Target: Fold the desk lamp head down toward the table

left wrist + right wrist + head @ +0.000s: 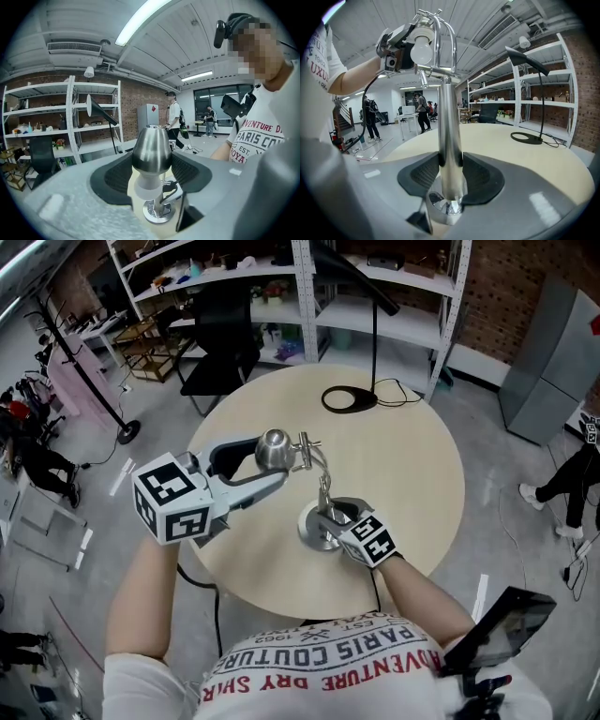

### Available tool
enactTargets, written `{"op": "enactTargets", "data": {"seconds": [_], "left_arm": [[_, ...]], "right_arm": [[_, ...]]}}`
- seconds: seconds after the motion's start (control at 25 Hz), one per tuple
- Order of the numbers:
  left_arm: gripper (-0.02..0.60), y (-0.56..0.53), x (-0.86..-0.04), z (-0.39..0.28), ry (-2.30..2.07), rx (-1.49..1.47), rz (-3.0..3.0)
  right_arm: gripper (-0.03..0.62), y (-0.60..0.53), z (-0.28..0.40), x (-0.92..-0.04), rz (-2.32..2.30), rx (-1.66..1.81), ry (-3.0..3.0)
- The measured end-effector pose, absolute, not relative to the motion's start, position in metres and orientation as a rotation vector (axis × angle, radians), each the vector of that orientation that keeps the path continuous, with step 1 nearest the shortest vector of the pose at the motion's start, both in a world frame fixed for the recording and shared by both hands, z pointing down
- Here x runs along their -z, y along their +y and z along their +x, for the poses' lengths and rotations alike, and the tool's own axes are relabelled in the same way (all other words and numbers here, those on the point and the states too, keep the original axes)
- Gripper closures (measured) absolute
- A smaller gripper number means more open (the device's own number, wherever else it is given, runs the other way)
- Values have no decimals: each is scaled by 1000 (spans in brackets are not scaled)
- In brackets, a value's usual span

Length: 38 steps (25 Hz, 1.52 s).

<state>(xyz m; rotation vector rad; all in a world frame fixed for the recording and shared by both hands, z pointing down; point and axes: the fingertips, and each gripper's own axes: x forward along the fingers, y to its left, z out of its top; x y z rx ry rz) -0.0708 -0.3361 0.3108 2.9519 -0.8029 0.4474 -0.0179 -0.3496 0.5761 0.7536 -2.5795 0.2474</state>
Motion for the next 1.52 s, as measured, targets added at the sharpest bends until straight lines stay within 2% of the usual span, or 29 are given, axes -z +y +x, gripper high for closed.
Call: {"op": "enactTargets", "data": {"seconds": [1.52], "left_arm": [[330, -322, -366, -128, -873, -441, 2821]], "right_arm": [[439, -349, -12, -573, 761, -253, -2592]]}}
